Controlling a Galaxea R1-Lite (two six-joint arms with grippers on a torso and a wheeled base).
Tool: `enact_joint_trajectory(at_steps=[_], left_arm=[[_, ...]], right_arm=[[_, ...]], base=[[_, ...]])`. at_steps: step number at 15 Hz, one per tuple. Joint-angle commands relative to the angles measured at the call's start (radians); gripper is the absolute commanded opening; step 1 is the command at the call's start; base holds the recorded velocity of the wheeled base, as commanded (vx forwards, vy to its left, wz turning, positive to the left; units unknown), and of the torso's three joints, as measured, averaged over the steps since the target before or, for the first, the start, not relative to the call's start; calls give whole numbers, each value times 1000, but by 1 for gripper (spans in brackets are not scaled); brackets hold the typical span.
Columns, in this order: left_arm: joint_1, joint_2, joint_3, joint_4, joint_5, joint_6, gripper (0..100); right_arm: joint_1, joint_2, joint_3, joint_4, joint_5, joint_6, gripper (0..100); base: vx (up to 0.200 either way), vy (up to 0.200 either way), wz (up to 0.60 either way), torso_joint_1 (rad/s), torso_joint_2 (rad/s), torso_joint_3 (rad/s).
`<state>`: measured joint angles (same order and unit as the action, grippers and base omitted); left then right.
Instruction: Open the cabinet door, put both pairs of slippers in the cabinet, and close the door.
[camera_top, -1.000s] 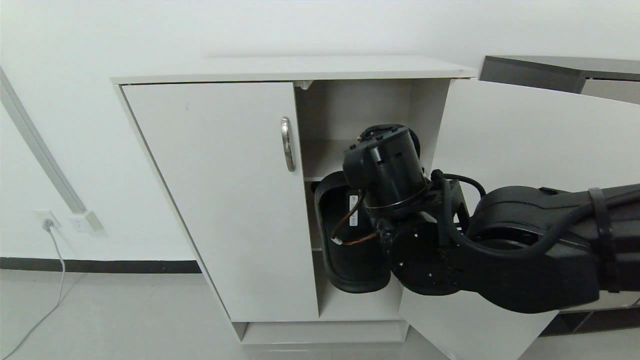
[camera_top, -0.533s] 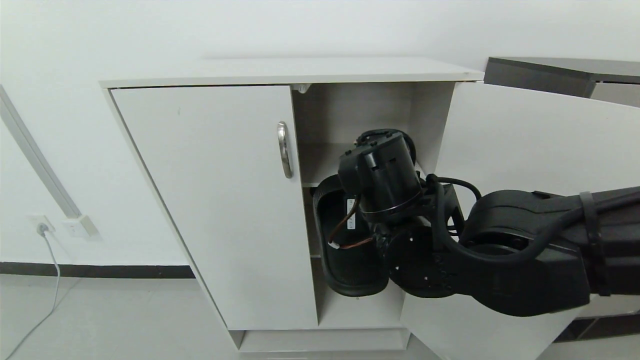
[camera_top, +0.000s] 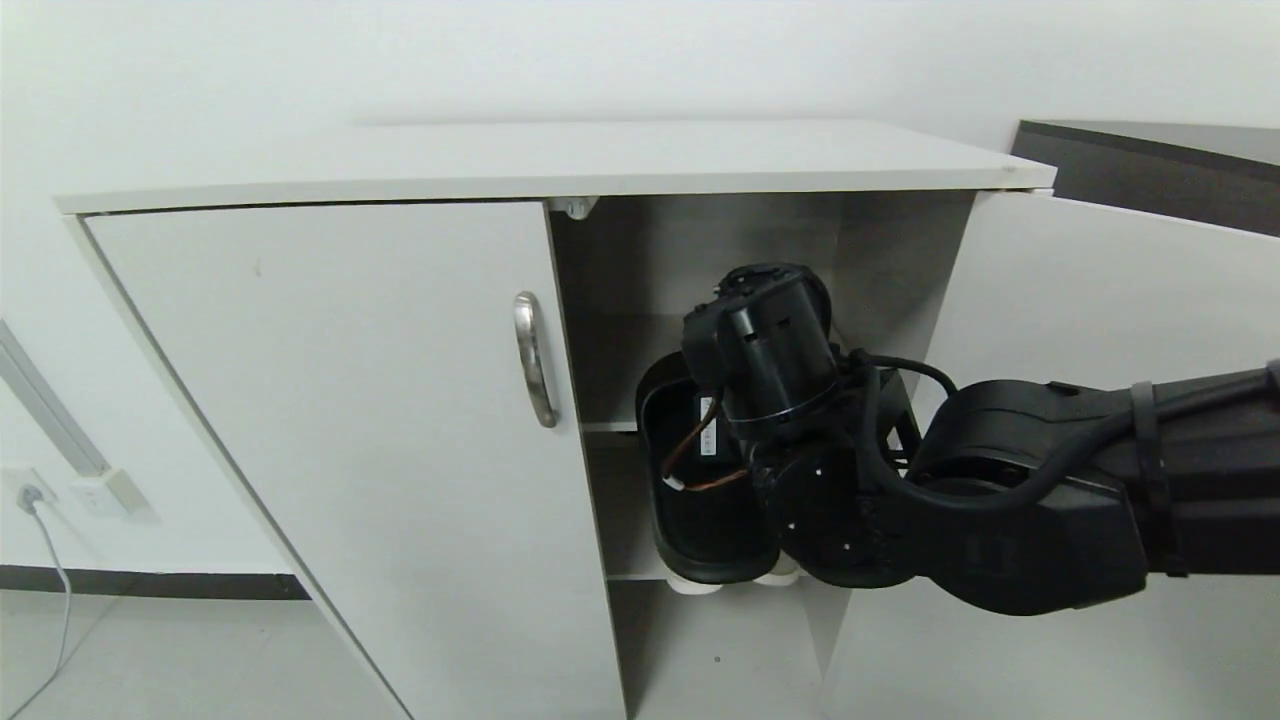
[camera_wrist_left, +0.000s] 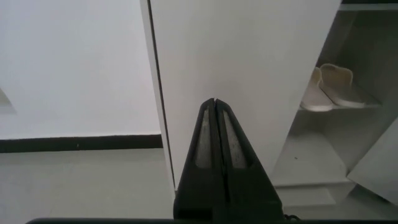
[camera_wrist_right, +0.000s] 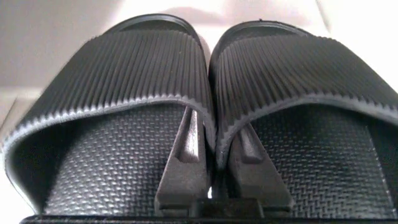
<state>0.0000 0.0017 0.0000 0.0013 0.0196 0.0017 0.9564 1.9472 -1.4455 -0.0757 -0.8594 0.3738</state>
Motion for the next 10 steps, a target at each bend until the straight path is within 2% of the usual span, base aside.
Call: enact_joint_trajectory(at_steps=[1,7,10], left_arm=[[0,0,0,0,0,0,0],[0,0,0,0,2,-2,0],[0,0,0,0,2,-3,0]], right_arm=[[-11,21,1,-6,-1,2,0],[-25,81,-70,-38,5,-30,0],[-65,154,-173,-38,36,-67,0]], base=[[0,0,0,0,0,0],[0,0,0,0,0,0],[0,0,0,0,0,0]])
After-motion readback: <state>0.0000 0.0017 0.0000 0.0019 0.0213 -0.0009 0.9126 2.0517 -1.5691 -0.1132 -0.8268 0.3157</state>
